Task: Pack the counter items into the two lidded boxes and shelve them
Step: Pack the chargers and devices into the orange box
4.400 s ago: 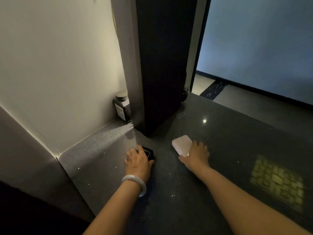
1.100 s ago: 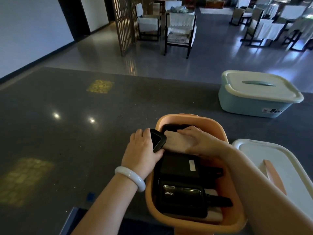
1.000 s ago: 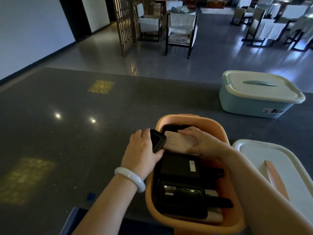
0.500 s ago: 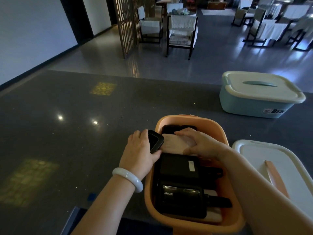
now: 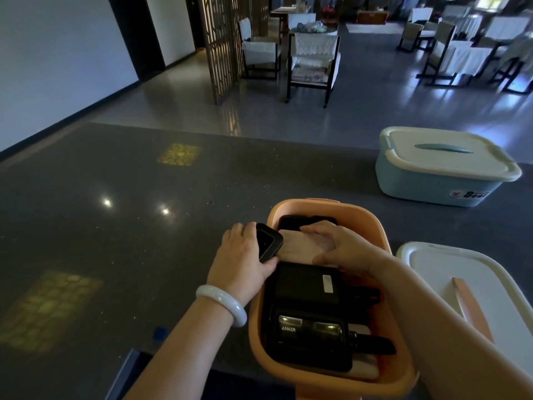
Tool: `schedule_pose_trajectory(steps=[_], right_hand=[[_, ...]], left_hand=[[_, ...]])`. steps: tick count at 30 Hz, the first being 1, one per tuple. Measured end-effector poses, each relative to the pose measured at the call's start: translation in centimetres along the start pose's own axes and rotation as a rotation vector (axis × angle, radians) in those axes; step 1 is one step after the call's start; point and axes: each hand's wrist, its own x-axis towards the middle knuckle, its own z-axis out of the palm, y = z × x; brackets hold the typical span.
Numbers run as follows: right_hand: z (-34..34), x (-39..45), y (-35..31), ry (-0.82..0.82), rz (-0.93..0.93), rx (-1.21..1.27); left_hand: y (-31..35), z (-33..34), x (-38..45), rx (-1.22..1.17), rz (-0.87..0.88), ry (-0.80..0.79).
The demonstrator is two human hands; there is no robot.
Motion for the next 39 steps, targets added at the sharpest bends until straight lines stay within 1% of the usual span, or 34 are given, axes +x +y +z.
schedule_pose_trajectory(steps=[2,5,6,8,10,12,15,16,18,21,24,26,27,29,37,39], right_hand=[[0.1,-0.2,-0.2,0.086,-0.032,0.009],[0.0,-0.7,-1.2,0.337,-0.1,0.044],[-0.1,-0.9,-1.8,0.378,-0.097,0.063],[-0.2,-1.3,-3.2,0.362,-0.059,0.119],[-0.1,-1.8,-4.4,0.297,-0.048,0.232],[0.0,-2.2,-5.2,0.266,-0.041,0.358],[-0.2,-2.6,-5.4,0.298,0.029,0.5],[-0.3,-2.7,-5.3,0.312,0.04,0.559],[-0.8,-3.0,-4.9,0.357,0.025,0.664],[-2.7,-4.0,-3.6,0.518,0.058,0.701],[-5.4,-5.0,-1.6,0.721,0.123,0.594],[-6.5,-5.3,-0.6,0.829,0.157,0.457],[-6.6,-5.2,-0.3,0.857,0.178,0.38],[-6.3,-4.7,0.0,0.871,0.225,0.279],[-4.1,-2.5,-0.1,0.795,0.392,0.03],[-4.0,-2.5,0.1,0.793,0.405,-0.128]], left_hand=[[0.1,-0.1,-0.1,-0.015,0.033,0.003],[0.4,-0.1,-0.1,-0.04,0.072,0.044],[0.7,-0.1,0.0,-0.05,0.084,0.066],[1.4,0.0,0.3,-0.071,0.108,0.102],[2.2,0.3,0.7,-0.079,0.138,0.127],[3.0,0.7,1.1,-0.069,0.164,0.165],[3.9,1.2,1.5,-0.074,0.193,0.205],[4.0,1.4,1.6,-0.092,0.207,0.19],[3.8,1.4,2.0,-0.129,0.212,0.108],[2.6,1.0,3.1,-0.071,0.101,-0.039],[1.5,0.8,3.8,-0.036,-0.017,-0.157],[1.4,1.1,3.7,-0.122,-0.05,-0.232],[1.6,1.3,3.5,-0.169,-0.061,-0.27],[1.9,1.8,3.1,-0.222,-0.069,-0.318],[2.0,2.1,2.7,-0.199,-0.102,-0.337],[2.1,2.1,2.7,-0.208,-0.103,-0.335]])
